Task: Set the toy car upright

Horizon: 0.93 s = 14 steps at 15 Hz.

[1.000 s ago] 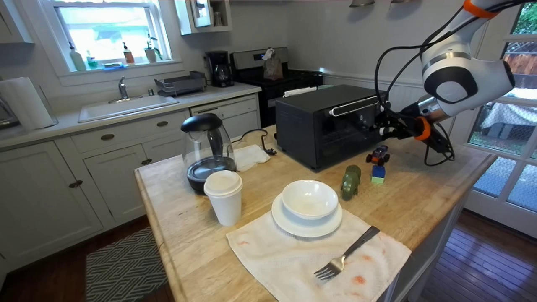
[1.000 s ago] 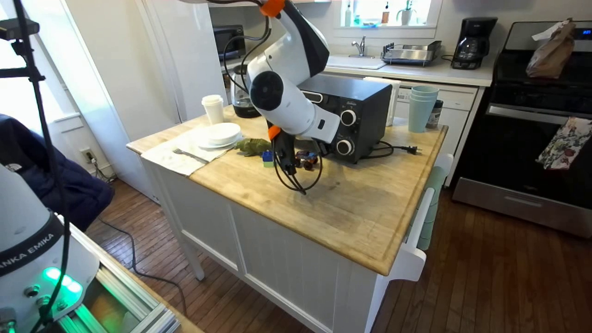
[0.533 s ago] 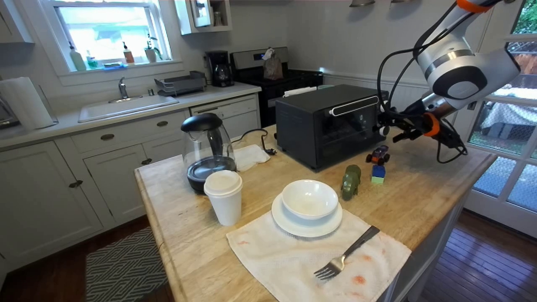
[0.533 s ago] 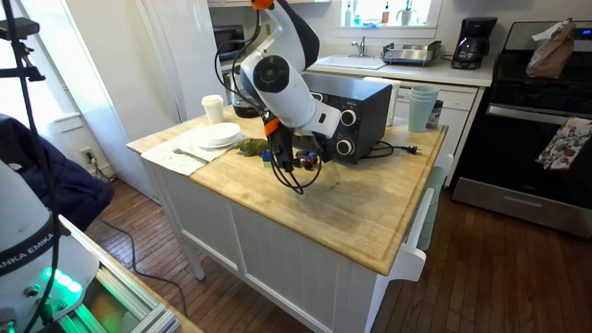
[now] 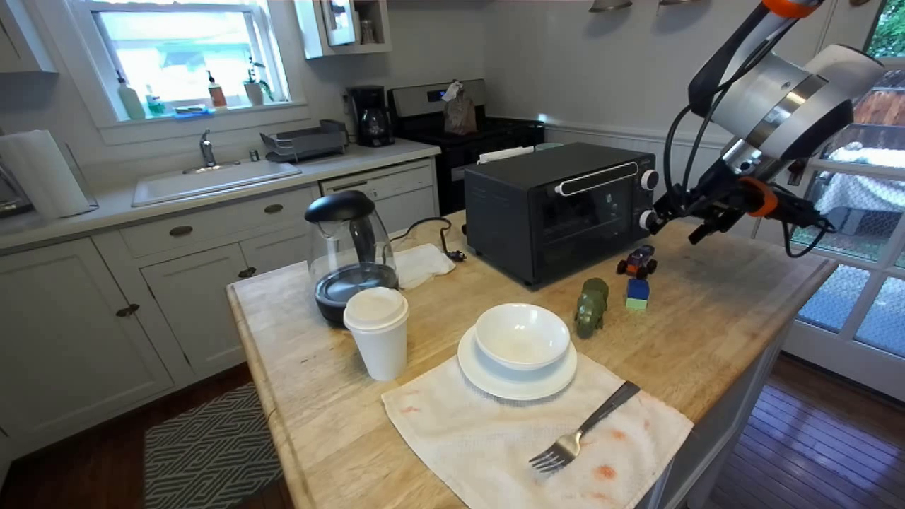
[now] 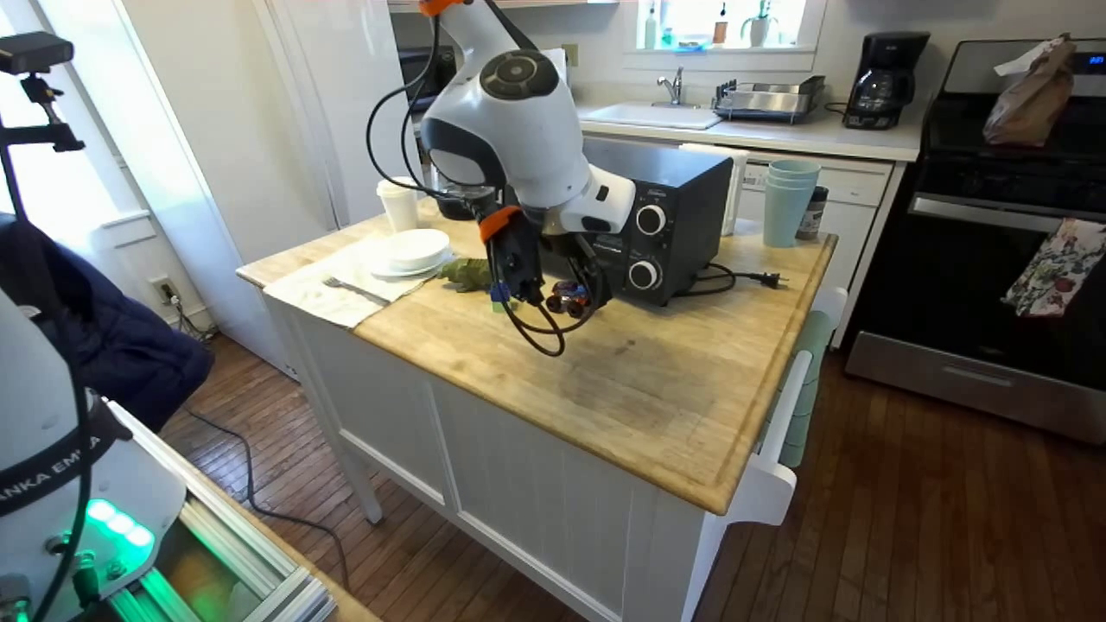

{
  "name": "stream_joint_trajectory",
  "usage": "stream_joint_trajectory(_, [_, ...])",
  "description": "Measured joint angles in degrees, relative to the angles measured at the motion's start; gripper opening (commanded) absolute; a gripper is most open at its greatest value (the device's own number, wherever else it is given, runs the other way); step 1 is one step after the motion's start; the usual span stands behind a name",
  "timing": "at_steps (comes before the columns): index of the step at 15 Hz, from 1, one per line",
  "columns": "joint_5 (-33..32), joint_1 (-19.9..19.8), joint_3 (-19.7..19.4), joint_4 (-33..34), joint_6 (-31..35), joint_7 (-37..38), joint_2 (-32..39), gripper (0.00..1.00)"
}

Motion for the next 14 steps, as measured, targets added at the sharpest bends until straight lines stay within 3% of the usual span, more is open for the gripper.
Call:
stream_joint_trajectory(3, [-13.3,2.08,-3.19,-1.48,-1.14,8.47,-1.55,1.0])
stream_joint_trajectory(6, [-21.69,3.61,-5.83,-1.7,-3.2,13.61,-3.23,1.0])
stream_joint_trajectory(8, [-28.32,1.9,-4.37,-1.84,-3.5,17.86,-4.65,1.0])
stream_joint_trajectory(14, [-40.07,-3.4,0.45,-2.61,-6.19,25.7,-9.0,1.0])
